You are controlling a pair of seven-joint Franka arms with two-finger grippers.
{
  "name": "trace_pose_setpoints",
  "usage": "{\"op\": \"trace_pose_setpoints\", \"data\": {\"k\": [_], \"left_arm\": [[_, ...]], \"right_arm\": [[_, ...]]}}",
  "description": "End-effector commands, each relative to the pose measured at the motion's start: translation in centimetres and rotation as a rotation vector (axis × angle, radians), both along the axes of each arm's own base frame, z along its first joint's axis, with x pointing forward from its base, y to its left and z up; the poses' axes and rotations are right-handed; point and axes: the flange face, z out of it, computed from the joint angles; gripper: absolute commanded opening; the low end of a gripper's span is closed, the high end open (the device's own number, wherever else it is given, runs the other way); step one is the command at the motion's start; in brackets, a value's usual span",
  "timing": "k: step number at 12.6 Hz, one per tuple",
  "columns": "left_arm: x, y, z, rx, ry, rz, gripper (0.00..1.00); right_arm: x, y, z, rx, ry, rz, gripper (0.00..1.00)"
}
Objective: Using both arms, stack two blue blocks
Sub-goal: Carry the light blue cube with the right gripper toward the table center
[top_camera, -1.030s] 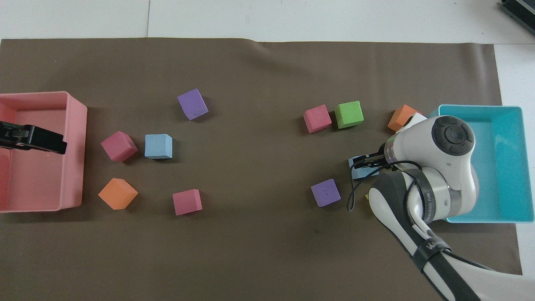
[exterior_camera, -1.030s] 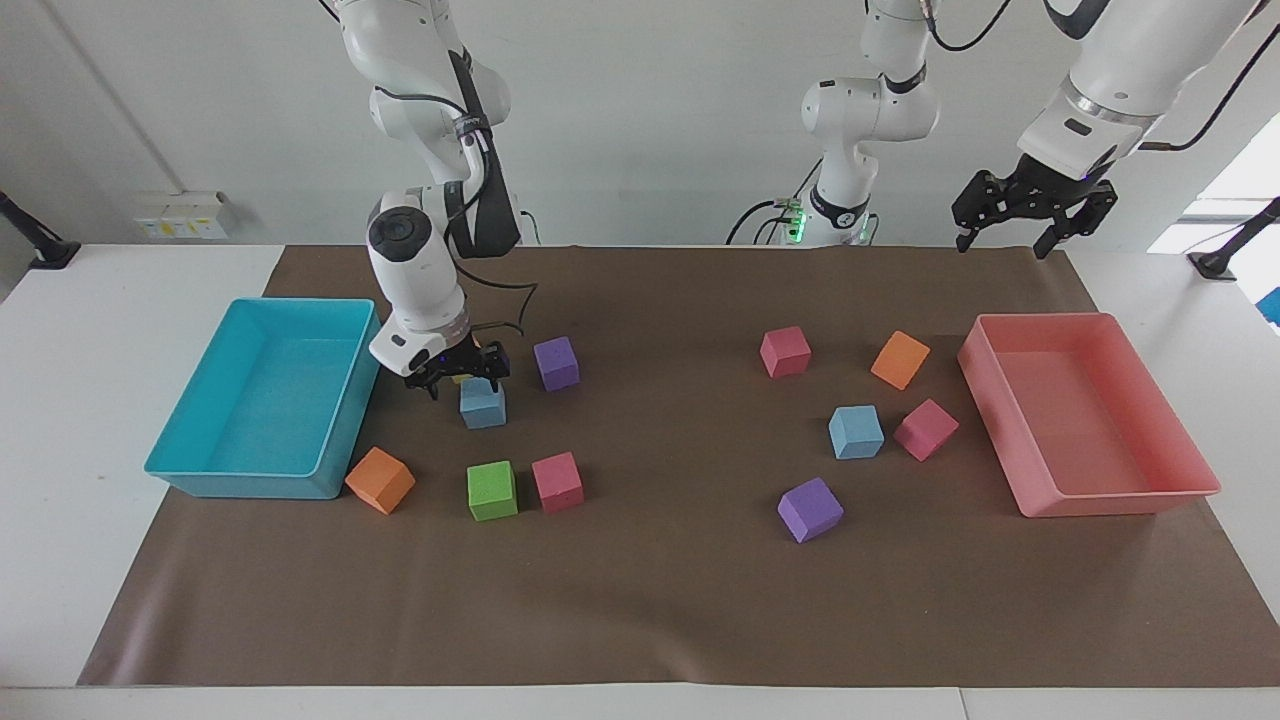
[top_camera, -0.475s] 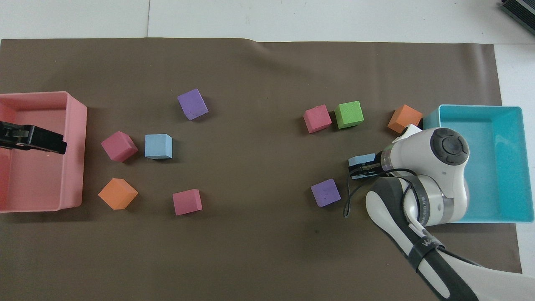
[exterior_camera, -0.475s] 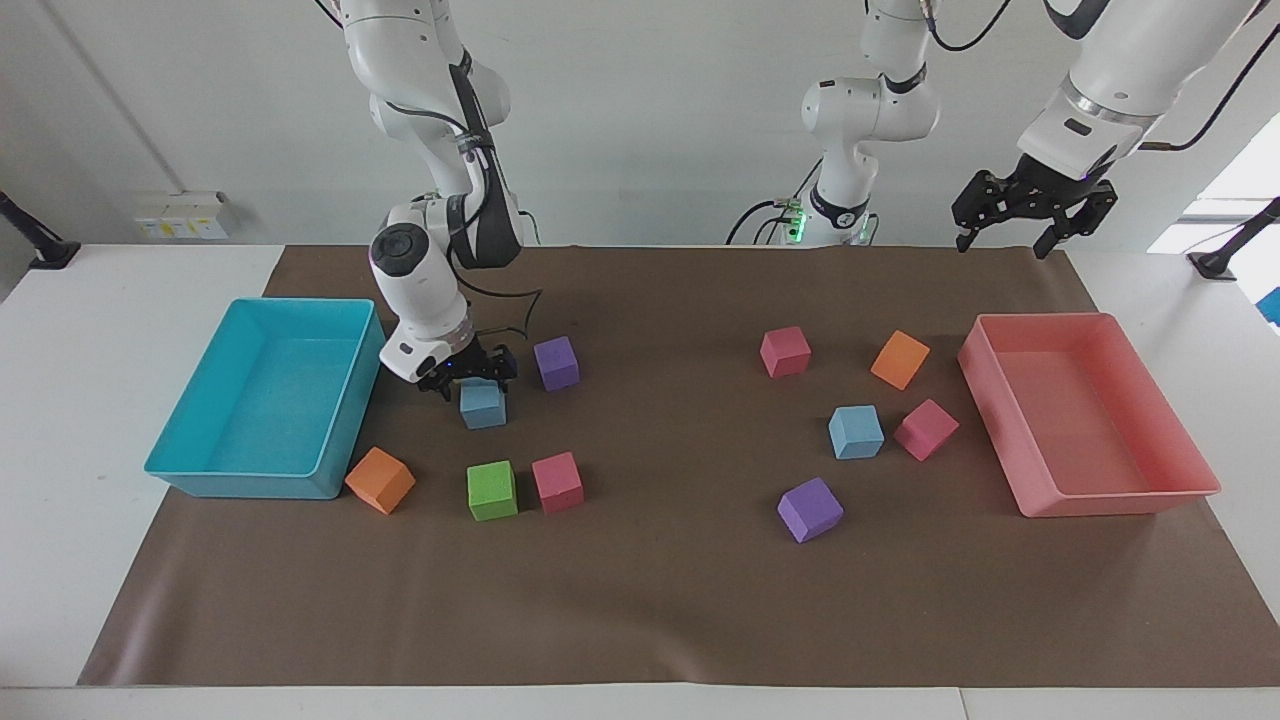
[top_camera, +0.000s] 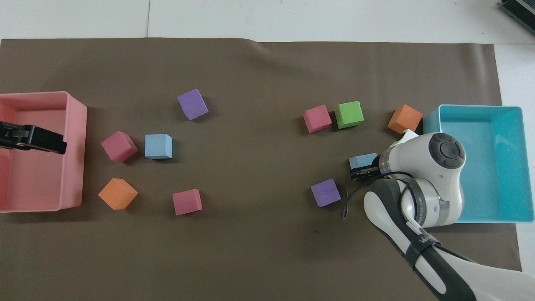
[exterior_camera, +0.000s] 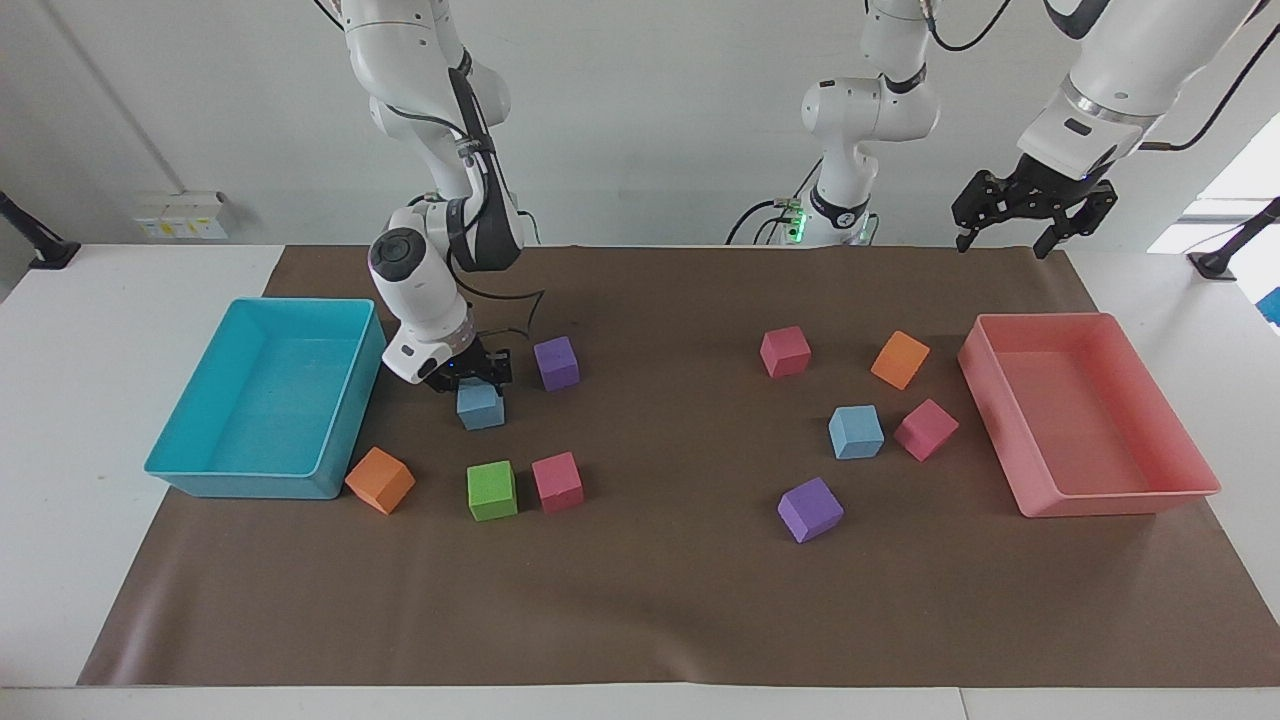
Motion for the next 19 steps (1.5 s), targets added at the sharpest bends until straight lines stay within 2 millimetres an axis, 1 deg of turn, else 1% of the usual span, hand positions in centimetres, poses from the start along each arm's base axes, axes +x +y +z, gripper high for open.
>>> {"op": "trace_pose_setpoints", "data": {"k": [1, 4, 5, 6, 7, 8, 9, 10, 11, 12, 13, 14, 15, 16, 18, 19], "left_arm": [[-0.5, 0.6, 0.2, 0.005, 0.006, -0.006, 1.0], [-0.5, 0.5, 0.2, 0.005, 0.006, -0.007, 1.0], [-0.5, 0.6, 0.2, 0.005, 0.006, -0.006, 1.0], [-0.5, 0.6, 0.2, 0.005, 0.006, -0.006, 1.0], [-0.5, 0.6, 0.2, 0.005, 0.006, -0.006, 1.0], [-0.5, 0.6, 0.2, 0.005, 0.006, -0.006, 1.0], [-0.5, 0.6, 0.2, 0.005, 0.006, -0.006, 1.0], [-0.5, 0.6, 0.2, 0.005, 0.006, -0.006, 1.0], [-0.5, 0.6, 0.2, 0.005, 0.006, -0.006, 1.0], [-0.5, 0.6, 0.2, 0.005, 0.006, -0.006, 1.0], [-0.5, 0.6, 0.2, 0.005, 0.006, -0.006, 1.0], [-0.5, 0.6, 0.2, 0.005, 0.006, -0.006, 1.0], [-0.5, 0.5, 0.2, 0.005, 0.006, -0.007, 1.0], [-0.5, 0.6, 0.2, 0.005, 0.006, -0.006, 1.0], [-0.5, 0.6, 0.2, 0.005, 0.006, -0.006, 1.0], [-0.5, 0.6, 0.2, 0.005, 0.006, -0.006, 1.0]], "right_arm": [[1.5, -0.2, 2.7, 0.036, -0.035, 0.019, 0.0], [3.5, 1.2, 7.9, 0.05, -0.041, 0.042, 0.0], [4.3, 2.1, 9.5, 0.043, -0.033, 0.032, 0.0], [4.8, 4.5, 10.3, 0.04, -0.042, 0.014, 0.0], [5.0, 7.3, 10.9, 0.034, -0.047, 0.007, 0.0], [5.4, 9.0, 11.3, 0.015, -0.049, -0.014, 0.0], [6.1, 11.5, 11.2, 0.004, -0.045, -0.045, 0.0], [6.6, 15.1, 10.6, 0.001, -0.039, -0.063, 0.0], [6.9, 18.1, 10.1, -0.001, -0.037, -0.082, 0.0], [6.9, 20.5, 8.9, -0.007, -0.027, -0.105, 0.0], [6.5, 23.3, 7.5, -0.018, -0.019, -0.121, 0.0], [6.6, 25.3, 6.1, -0.036, -0.026, -0.139, 0.0], [6.6, 26.5, 4.8, -0.051, -0.028, -0.149, 0.0], [6.3, 27.2, 4.8, -0.038, -0.043, -0.148, 0.0], [6.2, 27.3, 4.5, -0.025, -0.044, -0.154, 0.0], [5.8, 27.8, 3.6, -0.03, -0.037, -0.146, 0.0]]}}
